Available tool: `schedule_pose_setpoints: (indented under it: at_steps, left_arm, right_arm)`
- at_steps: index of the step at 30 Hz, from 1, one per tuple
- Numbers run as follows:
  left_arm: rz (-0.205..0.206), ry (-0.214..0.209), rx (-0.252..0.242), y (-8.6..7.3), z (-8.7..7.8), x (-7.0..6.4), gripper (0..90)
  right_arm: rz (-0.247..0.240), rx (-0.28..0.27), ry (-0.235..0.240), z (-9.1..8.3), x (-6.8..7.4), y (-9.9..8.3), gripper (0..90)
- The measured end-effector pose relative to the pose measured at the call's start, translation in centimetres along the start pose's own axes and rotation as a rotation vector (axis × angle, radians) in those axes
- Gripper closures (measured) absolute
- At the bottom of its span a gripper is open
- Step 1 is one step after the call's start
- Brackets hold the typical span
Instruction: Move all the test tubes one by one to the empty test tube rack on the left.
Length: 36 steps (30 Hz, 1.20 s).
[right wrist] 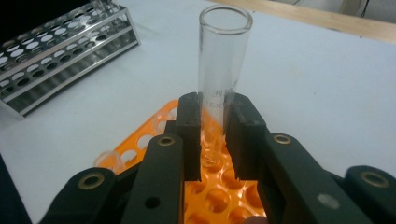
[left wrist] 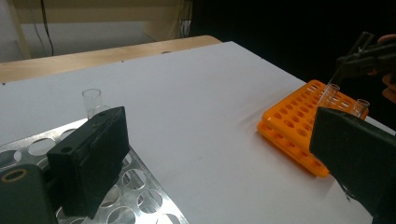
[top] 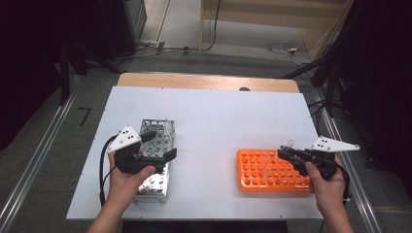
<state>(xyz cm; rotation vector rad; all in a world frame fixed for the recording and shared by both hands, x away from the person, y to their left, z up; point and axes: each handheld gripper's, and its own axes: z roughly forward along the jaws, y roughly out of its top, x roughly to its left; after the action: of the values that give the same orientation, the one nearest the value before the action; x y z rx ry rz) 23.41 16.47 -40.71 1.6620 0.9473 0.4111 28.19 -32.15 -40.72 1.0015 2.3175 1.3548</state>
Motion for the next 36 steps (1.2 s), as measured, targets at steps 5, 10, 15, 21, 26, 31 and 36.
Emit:
schedule_pose_setpoints:
  at_steps: [5,10,15,21,26,31,36]
  left_arm:
    - [0.007,-0.003,0.001,0.1,0.1,-0.2,4.8]
    - [0.007,-0.013,0.005,0.0,0.3,-0.4,4.8]
    - [0.017,-0.037,0.018,-0.1,0.6,-0.8,5.0]
    - [0.021,-0.072,0.027,-0.1,0.9,-1.5,5.8]
    - [0.031,-0.096,0.031,0.0,1.2,-2.2,5.8]
    - [0.055,-0.109,0.047,0.0,1.6,-3.2,5.8]
    - [0.058,-0.133,0.048,0.1,2.0,-3.9,5.8]
  right_arm:
    - [-0.012,-0.009,-0.006,0.8,-0.1,1.6,73.3]
    - [-0.010,-0.028,0.011,1.8,0.3,2.5,73.3]
    - [-0.003,-0.040,0.048,2.9,1.3,2.6,73.3]
    - [-0.015,-0.037,0.099,3.9,3.2,2.6,73.3]
    - [-0.031,-0.010,0.128,4.7,4.6,2.4,73.3]
    - [-0.046,0.004,0.174,5.2,5.7,2.2,73.3]
    - [-0.077,0.021,0.210,5.6,7.0,2.4,73.3]
